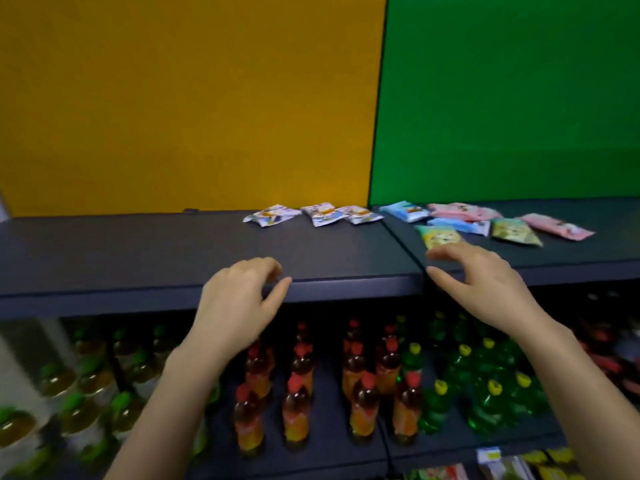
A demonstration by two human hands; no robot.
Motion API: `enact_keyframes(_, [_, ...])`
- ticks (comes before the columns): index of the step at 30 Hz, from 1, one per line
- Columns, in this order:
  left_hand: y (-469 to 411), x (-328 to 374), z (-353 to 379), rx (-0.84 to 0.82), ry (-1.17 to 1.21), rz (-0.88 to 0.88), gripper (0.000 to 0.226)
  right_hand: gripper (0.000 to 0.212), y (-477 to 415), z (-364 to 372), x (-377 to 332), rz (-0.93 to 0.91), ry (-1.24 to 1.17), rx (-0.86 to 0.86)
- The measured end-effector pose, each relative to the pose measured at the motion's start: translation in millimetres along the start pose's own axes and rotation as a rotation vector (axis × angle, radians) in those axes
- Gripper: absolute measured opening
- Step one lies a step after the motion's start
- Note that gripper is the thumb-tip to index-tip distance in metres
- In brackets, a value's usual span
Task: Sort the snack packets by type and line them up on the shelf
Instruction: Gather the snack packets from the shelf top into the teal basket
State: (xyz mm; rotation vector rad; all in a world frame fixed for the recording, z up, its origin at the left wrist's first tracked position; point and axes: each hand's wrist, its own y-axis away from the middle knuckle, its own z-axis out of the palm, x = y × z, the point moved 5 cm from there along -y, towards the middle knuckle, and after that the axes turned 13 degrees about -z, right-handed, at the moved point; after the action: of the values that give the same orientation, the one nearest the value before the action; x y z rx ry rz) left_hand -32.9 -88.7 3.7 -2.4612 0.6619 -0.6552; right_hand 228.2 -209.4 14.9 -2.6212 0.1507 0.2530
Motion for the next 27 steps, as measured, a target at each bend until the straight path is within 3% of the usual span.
enact_keyframes(3, [-34.7, 38.2, 44.5, -0.032, 0.02, 0.031, 0.025, 0.03, -24.1, 0.4, 54.8, 0.075, 0.028, -0.002])
enact_keyframes(7, [-80.3, 69.0, 89.0, -0.065, 0.015, 0.031, 0.026, 0.053, -65.7, 16.8, 113.1, 0.17, 0.116, -0.145])
enact_keyframes(14, [-134.4, 70.7, 127.3, -0.174, -0.096, -0.027, 0.03, 0.083, -122.2, 59.4, 144.8, 0.349, 0.178, -0.298])
enact_keyframes(20, [-167.2, 43.7, 132.2, -0.284, -0.258, -0.113, 0.031, 0.063, -152.8, 80.4, 126.6, 0.32, -0.049, -0.448])
enact_keyframes(24, [-200.3, 21.7, 148.3, -0.392, -0.26, -0.231, 0.036, 0.061, -170.9, 83.8, 116.2, 0.248, -0.103, -0.372])
enact_keyframes(27, [-222.1, 13.2, 170.4, -0.505, -0.145, -0.375, 0.056, 0.055, -183.6, 83.7, 117.1, 0.21, -0.173, -0.277])
